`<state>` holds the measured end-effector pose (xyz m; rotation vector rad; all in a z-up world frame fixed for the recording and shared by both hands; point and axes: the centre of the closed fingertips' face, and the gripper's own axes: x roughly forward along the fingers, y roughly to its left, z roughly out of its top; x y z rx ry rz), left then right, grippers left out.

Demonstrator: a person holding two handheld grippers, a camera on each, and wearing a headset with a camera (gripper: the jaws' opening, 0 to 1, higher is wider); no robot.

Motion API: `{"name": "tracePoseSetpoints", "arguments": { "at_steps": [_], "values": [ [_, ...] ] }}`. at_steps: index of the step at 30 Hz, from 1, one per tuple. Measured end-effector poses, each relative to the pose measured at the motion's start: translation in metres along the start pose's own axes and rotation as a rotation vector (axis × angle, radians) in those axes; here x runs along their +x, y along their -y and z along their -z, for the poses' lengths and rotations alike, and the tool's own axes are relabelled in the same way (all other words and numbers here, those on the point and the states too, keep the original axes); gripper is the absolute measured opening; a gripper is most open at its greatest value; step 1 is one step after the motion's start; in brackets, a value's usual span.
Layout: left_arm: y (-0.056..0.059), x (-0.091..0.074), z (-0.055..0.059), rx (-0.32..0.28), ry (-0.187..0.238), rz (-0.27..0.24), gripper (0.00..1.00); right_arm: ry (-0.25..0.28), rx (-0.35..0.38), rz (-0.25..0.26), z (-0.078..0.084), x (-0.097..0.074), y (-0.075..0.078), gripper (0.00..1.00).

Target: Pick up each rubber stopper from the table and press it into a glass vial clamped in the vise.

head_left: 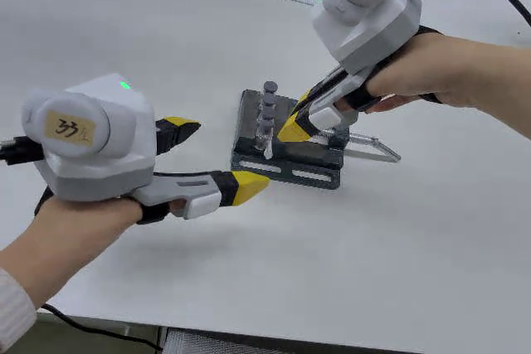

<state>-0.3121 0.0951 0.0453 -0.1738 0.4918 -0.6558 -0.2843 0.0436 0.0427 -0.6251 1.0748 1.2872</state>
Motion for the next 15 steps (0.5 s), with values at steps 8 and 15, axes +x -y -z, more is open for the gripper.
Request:
{"name": "tracePoseSetpoints", "arguments": {
  "at_steps": [8, 15],
  "values": [
    [-0.005, 0.019, -0.004, -0.02, -0.005, -0.041, 0.4, 0.035, 0.028, 0.014, 0.021, -0.013, -0.004, 0.25],
    [-0.003, 0.033, -0.006, -0.031, -0.009, -0.052, 0.27, 0.059, 0.069, 0.009, 0.042, -0.017, -0.013, 0.24]
  ]
}}
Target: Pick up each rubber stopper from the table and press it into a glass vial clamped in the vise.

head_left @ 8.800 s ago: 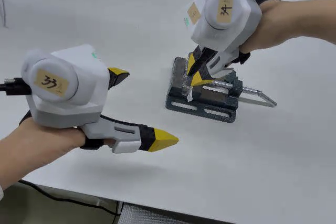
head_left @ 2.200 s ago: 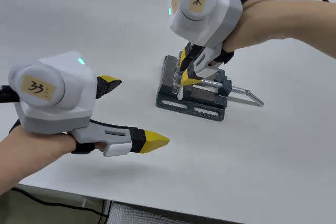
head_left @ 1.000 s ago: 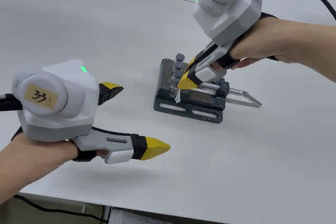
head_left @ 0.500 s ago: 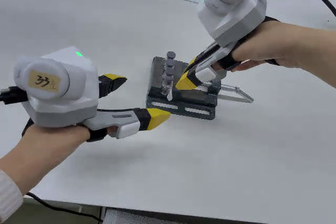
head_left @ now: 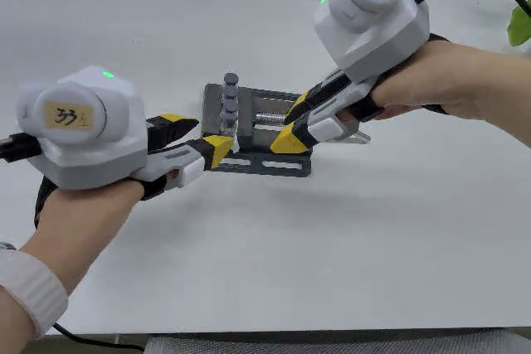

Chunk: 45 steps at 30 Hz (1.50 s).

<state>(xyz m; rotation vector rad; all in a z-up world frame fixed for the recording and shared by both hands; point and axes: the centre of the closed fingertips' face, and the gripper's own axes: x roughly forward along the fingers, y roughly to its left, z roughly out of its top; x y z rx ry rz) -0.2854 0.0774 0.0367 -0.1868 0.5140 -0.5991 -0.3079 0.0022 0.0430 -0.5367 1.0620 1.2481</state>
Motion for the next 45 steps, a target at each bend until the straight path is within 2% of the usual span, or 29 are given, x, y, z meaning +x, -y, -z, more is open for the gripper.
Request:
{"name": "tracePoseSetpoints", "arguments": {
  "at_steps": [6, 10, 17, 36, 40, 45],
  "values": [
    [-0.001, 0.008, -0.005, 0.001, 0.005, -0.018, 0.17, 0.012, 0.017, 0.0, 0.013, -0.008, -0.006, 0.24],
    [-0.003, 0.011, -0.004, -0.004, -0.002, -0.033, 0.15, 0.032, 0.034, 0.002, 0.018, -0.013, -0.008, 0.24],
    [-0.002, 0.016, -0.005, -0.001, -0.004, -0.042, 0.1, 0.037, 0.047, 0.008, 0.025, -0.016, -0.009, 0.24],
    [-0.003, 0.019, -0.001, 0.01, -0.012, -0.059, 0.07, 0.03, 0.044, 0.001, 0.031, -0.011, -0.01, 0.23],
    [0.0, 0.018, -0.002, 0.014, -0.014, -0.054, 0.05, 0.025, 0.041, -0.002, 0.033, -0.009, -0.013, 0.23],
    [-0.001, 0.018, -0.001, -0.005, -0.016, -0.048, 0.05, 0.022, 0.037, -0.007, 0.034, -0.008, -0.014, 0.23]
  ]
}}
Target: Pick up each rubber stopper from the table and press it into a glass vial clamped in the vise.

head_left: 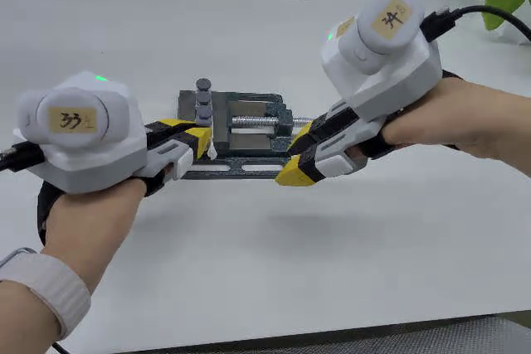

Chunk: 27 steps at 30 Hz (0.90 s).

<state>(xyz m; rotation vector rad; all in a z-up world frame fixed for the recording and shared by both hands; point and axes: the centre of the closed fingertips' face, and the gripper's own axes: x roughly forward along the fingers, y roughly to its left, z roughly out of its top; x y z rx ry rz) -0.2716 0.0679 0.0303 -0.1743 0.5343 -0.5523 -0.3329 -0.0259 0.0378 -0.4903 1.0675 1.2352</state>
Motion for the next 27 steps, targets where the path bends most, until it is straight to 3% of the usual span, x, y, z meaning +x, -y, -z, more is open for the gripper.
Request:
{"name": "tracePoseSetpoints", "arguments": {
  "at_steps": [11, 19, 21, 27],
  "values": [
    [0.004, -0.006, 0.0, 0.044, 0.004, 0.033, 0.04, 0.003, -0.013, 0.004, -0.004, -0.001, 0.001, 0.23],
    [0.005, -0.023, 0.003, 0.303, -0.023, 0.049, 0.03, 0.041, -0.03, 0.017, -0.025, -0.006, 0.004, 0.23],
    [0.008, -0.026, 0.001, 0.336, -0.019, 0.052, 0.03, 0.055, -0.03, 0.018, -0.032, -0.007, 0.003, 0.23],
    [0.02, -0.033, -0.004, 0.529, -0.013, 0.064, 0.03, 0.105, -0.033, 0.022, -0.054, 0.0, -0.003, 0.23]
  ]
}}
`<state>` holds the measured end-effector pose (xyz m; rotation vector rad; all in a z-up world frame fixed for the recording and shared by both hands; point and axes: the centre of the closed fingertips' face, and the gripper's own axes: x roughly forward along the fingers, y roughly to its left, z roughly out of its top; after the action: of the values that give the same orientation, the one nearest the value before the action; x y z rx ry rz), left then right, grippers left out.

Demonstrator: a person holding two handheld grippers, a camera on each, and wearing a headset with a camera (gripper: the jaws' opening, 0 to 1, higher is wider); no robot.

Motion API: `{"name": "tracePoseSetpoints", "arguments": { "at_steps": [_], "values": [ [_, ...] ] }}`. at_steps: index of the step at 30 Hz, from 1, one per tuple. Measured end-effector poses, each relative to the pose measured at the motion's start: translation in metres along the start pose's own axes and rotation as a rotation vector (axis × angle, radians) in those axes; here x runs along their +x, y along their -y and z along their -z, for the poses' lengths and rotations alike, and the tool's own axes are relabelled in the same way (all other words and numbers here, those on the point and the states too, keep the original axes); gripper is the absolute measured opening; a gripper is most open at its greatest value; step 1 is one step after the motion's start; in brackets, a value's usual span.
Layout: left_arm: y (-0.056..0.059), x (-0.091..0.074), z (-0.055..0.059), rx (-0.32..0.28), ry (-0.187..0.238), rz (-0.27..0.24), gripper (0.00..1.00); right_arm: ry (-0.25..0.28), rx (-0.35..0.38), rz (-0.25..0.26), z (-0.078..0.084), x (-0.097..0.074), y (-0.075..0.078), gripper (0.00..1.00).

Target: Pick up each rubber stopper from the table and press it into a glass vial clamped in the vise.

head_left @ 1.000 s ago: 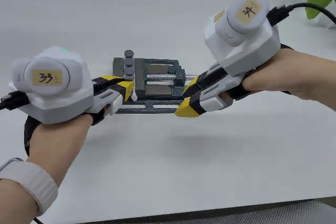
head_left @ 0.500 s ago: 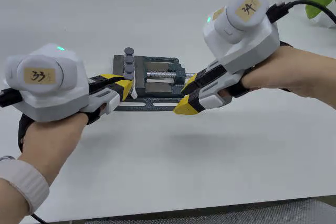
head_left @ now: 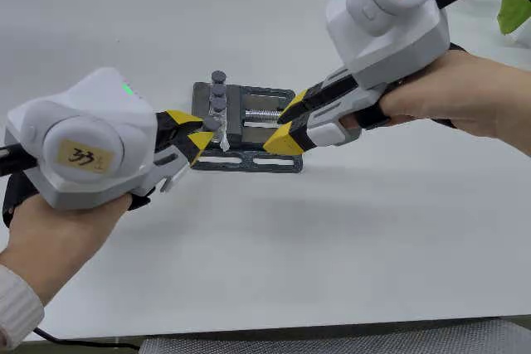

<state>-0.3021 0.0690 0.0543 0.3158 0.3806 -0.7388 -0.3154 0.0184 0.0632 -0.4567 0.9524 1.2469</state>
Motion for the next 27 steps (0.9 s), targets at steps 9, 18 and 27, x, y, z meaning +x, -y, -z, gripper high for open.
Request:
{"name": "tracePoseSetpoints", "arguments": {
  "at_steps": [9, 18, 27],
  "values": [
    [0.018, -0.002, -0.016, 0.173, 0.0, 0.011, 0.03, 0.083, 0.035, 0.005, -0.027, 0.011, -0.008, 0.22],
    [0.021, -0.004, -0.02, 0.285, -0.001, 0.011, 0.03, 0.095, 0.056, 0.001, -0.029, 0.016, -0.013, 0.17],
    [0.019, -0.005, -0.022, 0.332, 0.005, 0.0, 0.03, 0.101, 0.077, -0.005, -0.029, 0.018, -0.013, 0.13]
  ]
}}
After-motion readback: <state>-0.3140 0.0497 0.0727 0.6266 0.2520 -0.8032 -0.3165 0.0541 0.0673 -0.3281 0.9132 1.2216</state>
